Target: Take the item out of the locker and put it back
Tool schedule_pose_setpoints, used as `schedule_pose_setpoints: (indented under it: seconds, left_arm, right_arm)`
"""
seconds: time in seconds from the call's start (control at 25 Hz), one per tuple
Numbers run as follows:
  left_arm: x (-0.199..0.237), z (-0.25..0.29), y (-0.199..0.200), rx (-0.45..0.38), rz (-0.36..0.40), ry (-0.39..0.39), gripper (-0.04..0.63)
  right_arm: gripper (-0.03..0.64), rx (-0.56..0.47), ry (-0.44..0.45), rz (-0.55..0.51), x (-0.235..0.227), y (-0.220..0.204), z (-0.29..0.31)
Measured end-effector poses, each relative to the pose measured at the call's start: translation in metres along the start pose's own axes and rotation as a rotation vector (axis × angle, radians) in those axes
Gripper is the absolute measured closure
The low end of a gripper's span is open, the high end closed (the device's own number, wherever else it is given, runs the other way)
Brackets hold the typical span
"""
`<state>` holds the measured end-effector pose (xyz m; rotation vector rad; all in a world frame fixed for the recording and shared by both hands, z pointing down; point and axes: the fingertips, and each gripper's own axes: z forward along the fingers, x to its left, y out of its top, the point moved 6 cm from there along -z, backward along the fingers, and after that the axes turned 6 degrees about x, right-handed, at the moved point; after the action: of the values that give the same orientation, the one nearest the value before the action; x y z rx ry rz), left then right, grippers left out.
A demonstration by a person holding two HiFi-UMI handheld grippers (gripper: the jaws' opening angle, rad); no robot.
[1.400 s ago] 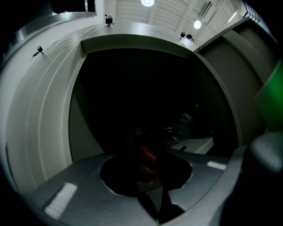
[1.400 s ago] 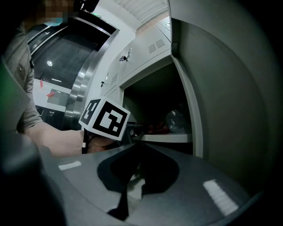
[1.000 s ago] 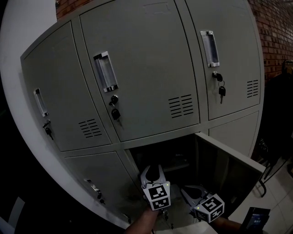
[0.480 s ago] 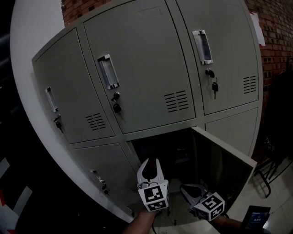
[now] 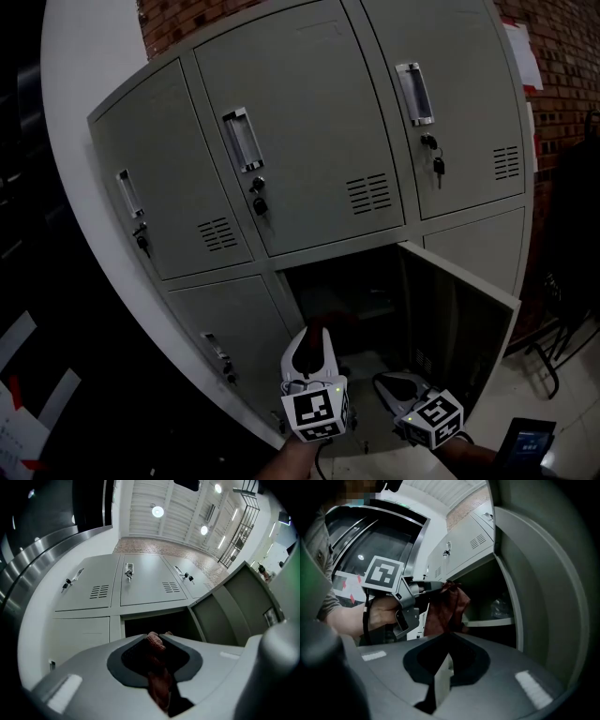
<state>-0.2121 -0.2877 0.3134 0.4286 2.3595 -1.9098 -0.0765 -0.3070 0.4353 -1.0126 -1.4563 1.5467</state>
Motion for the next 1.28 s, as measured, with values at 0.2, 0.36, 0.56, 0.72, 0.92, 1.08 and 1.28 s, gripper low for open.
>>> schedule_pose_setpoints:
  seconds: [0.2,0.36,0.56,0.72,0.92,1.08,1.28]
  left_arm:
    - [0.005,-0.042,-0.005,0.028,-0.020,-0.036,0.531]
    - [0.010,-0.079,-0.005,0.035,-0.034,-0.061,0.531]
    - [0.020,-0.129,-0.009,0.050,-0.055,-0.086,0.531]
    - [0.027,-0.170,-0.012,0.067,-0.077,-0.110,0.531]
    - [0.030,-0.218,-0.019,0.099,-0.102,-0.143,0.531]
    - [0.027,-0.249,-0.019,0.112,-0.111,-0.167,0.531]
    - [0.020,-0.278,-0.025,0.144,-0.115,-0.167,0.531]
  right_arm:
    - [0.624,0.010,-0.027,0.015,0.036,-0.006,-0.013]
    - [0.624,0.011,-0.053,0.018,0.069,-0.008,-0.028]
    - [0.624,0.017,-0.090,0.012,0.116,-0.011,-0.048]
    - [0.626,0.029,-0.125,0.021,0.154,-0.016,-0.068]
    - [0.624,0.059,-0.163,0.029,0.197,-0.024,-0.093]
    - [0.624,0.070,-0.183,0.030,0.221,-0.027,-0.109]
    - [0.624,0.059,-0.179,0.024,0.229,-0.023,-0.123]
